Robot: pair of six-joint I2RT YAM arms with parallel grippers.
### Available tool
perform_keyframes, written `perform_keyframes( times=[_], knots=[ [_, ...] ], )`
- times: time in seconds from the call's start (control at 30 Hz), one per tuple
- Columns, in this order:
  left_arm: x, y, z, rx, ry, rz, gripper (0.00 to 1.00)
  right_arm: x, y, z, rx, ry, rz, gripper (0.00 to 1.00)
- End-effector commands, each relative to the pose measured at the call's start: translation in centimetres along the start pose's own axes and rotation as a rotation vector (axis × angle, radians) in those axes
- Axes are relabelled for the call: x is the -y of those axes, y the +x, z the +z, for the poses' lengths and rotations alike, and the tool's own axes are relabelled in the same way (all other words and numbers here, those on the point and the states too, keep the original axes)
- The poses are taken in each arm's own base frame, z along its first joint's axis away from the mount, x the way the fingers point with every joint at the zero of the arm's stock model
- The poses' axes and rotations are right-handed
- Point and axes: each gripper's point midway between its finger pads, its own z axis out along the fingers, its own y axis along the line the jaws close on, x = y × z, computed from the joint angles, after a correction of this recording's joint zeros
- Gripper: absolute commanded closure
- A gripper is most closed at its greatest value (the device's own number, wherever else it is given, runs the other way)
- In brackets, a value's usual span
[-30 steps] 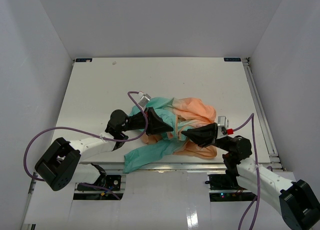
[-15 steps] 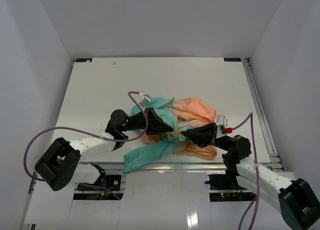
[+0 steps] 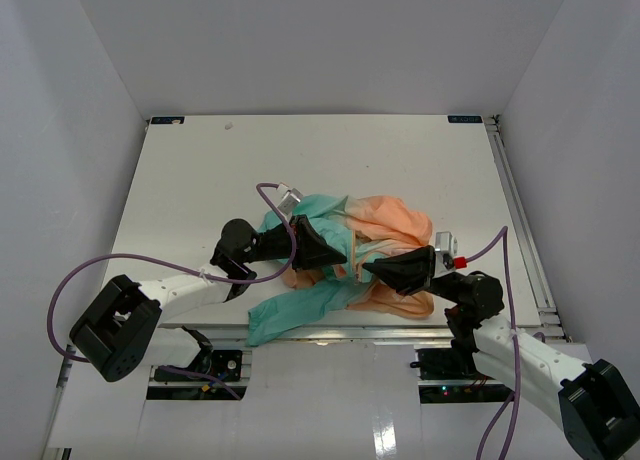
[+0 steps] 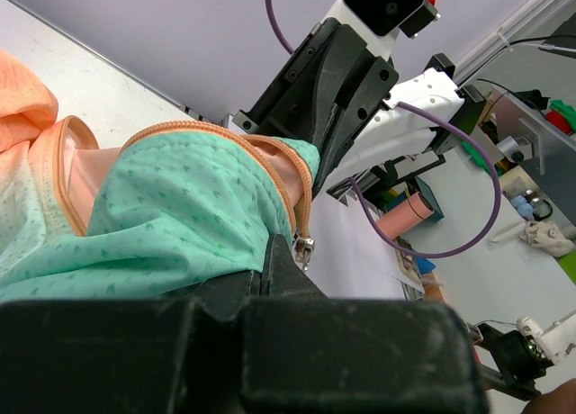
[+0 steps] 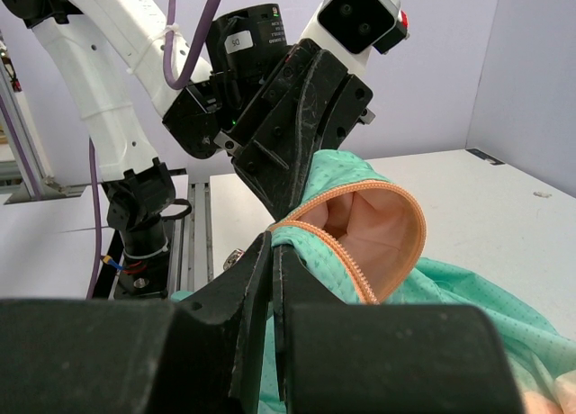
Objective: Zip up the jacket
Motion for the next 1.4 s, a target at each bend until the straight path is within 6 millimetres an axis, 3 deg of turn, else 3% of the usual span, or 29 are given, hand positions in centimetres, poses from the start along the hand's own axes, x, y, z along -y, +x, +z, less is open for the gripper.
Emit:
perform_keyframes(
  times=[0.0,1.37],
  knots=[
    [1.38,-0.48,0.13,0.004,0.055,0.033,1.0,-0.67,-3.5,0.97,0.105,-0.045,-0.094,0.92],
    [1.56,-1.01,0.01,0.018,0.037,0.058,1.0,-1.11,-2.66,0.65,0.082,-0.064,-0.078,0.92]
  ],
)
